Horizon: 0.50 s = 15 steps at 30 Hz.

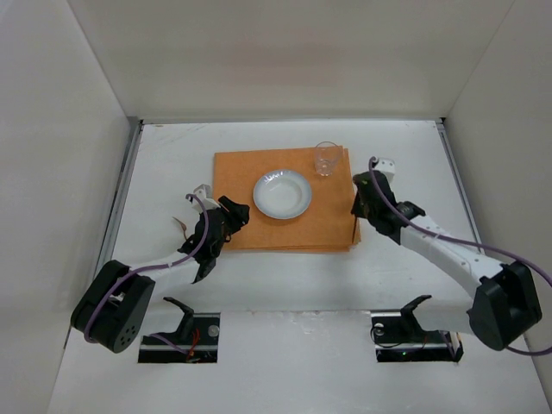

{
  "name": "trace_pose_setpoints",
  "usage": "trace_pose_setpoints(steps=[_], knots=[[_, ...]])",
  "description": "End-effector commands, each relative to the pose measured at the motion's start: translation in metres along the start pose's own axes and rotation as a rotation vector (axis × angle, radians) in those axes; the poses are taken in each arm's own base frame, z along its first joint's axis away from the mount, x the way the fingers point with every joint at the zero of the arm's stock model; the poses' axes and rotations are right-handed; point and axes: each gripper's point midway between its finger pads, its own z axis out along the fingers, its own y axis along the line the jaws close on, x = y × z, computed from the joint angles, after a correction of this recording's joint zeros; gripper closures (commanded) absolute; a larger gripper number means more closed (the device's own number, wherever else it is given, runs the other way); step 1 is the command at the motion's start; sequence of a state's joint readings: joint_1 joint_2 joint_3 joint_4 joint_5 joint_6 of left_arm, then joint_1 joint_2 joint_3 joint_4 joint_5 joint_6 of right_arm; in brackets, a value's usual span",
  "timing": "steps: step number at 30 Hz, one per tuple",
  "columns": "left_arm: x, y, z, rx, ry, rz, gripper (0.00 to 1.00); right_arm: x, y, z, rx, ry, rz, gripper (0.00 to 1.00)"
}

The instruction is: Set the dinner table for one person

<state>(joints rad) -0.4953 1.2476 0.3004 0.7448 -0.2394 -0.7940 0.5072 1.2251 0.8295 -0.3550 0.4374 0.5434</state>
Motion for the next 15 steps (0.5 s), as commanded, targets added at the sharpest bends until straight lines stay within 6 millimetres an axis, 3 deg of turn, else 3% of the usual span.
trace_pose_setpoints(steps=[1, 9, 15], knots=[[-0.013, -0.014, 0.001, 0.045, -0.049, -0.02, 0.54, -0.025, 0.055, 0.006, -0.149, -0.04, -0.1, 0.95], [-0.014, -0.012, 0.001, 0.042, -0.051, -0.02, 0.54, -0.01, 0.093, 0.052, -0.187, 0.014, -0.15, 0.95], [-0.015, -0.012, 0.001, 0.042, -0.055, -0.019, 0.54, 0.007, 0.095, 0.07, -0.172, 0.061, -0.138, 0.94]])
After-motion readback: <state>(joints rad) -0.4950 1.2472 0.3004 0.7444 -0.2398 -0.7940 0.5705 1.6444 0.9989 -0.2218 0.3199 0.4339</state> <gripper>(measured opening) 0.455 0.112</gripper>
